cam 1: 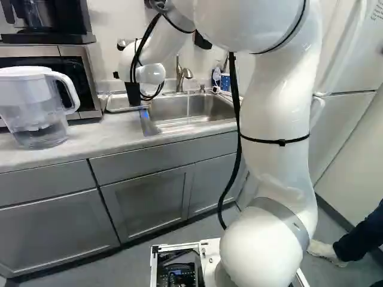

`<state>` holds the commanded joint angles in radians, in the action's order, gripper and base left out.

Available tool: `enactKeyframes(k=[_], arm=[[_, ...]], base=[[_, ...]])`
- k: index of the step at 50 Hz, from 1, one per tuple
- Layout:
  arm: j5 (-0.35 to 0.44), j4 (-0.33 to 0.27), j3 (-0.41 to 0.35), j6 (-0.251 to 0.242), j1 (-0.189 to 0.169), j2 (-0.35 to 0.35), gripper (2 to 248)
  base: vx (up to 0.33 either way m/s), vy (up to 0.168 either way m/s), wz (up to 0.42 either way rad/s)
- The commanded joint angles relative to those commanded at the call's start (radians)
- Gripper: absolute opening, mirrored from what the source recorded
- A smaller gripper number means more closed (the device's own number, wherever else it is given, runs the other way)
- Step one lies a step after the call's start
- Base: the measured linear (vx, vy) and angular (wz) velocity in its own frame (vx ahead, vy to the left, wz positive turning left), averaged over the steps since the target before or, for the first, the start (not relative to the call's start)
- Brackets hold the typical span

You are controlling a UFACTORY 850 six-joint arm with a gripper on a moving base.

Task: Rinse the cup and place it in the tray

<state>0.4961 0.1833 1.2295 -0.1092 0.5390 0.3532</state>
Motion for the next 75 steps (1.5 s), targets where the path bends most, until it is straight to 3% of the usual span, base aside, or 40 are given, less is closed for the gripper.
enactKeyframes(k=[47,75], arm=[[-0.110,0.000,0.023,0.000,-0.012,-0.066,247],[-0.112,0.000,0.034,0.000,-0.071,-0.108,247]], base=[[0.000,0.000,0.000],[0.000,0.000,0.000]])
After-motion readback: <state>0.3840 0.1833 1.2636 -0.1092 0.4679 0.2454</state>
